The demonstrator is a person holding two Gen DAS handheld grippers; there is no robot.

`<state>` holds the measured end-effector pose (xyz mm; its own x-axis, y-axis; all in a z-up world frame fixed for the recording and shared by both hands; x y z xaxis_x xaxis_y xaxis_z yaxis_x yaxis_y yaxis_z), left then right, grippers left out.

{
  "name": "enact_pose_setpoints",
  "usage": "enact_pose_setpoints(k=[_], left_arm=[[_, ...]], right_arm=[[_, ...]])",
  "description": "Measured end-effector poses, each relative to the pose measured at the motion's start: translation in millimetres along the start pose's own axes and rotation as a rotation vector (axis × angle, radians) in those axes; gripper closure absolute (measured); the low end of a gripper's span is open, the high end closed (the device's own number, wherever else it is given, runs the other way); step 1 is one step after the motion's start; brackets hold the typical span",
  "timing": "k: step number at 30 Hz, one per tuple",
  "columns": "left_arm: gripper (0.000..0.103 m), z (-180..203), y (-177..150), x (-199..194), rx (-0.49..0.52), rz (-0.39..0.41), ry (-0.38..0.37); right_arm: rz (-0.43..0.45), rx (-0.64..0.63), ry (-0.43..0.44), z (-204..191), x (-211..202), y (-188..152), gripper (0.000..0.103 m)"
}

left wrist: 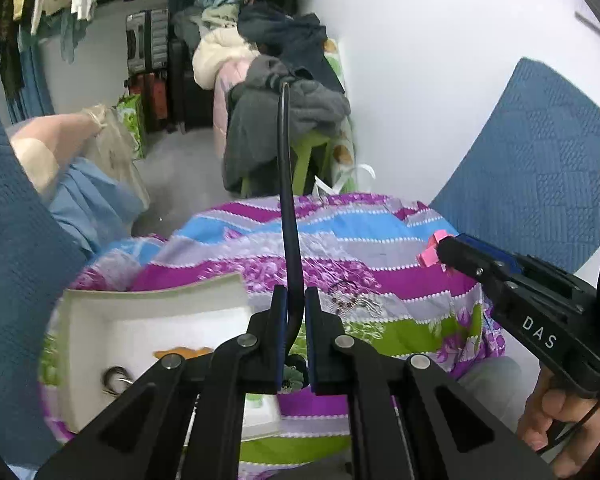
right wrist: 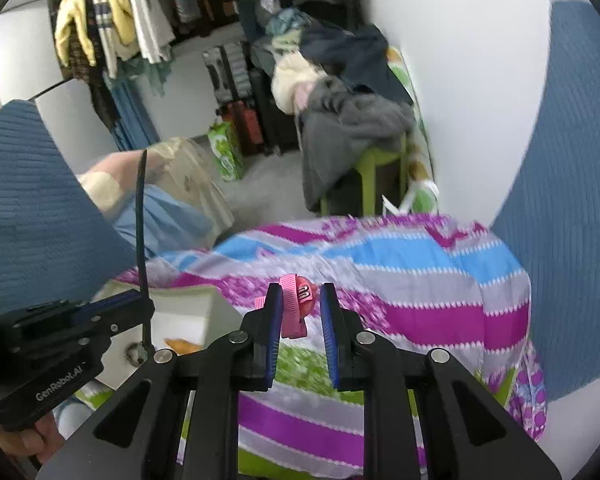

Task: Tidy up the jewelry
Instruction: 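Carry the black clip and pink charm into the white box and release them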

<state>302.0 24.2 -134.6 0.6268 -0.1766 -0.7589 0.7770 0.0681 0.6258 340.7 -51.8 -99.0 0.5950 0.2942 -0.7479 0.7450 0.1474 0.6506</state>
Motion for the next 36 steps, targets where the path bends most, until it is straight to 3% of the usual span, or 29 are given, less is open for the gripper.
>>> enact_pose_setpoints(k=[7,17,26,31,36], left_arm=[[0.096,-49.5,-6.9,-21.1,-0.029,0.011,0.025],[0.096,-114.8,-66.7,19.1,-0.100,-0.110,0.043],[0.096,-136.2,-102.1,52.8,-0.167,-0.177,0.051],[0.094,-133.4,-99.5,51.2,-0.179,-0.154,0.040],[0.091,-127.1,-88.7,40.7,-0.194,-0.119,0.059]], right_arm=[[0.004,-0.069,0.037,-55.8,9.6,-1.9,0.086],[-0.194,-0.119,0.103,-101.9,84.0,-68.9,0.086],[-0.308,-0.156,0.160,-111.9,123.9,-105.9,0.085],[-0.307,-0.182,0.196,-114.2,119.4,-103.3,0.085],[-0.261,-0.192,0.231,-110.6,101.9,-89.8,0.073]])
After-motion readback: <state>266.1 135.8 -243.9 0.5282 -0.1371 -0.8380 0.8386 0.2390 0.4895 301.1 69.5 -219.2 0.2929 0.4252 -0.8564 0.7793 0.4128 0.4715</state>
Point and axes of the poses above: each gripper's, at about its wrist camera, not at the fingertips, and x roughly the way its jaws point, z to its right, y to its top, the point moved 4 cm from there along x, roughly the way its jaws point, and after that the axes turned 2 degrees about -z, right-handed, at the moved point
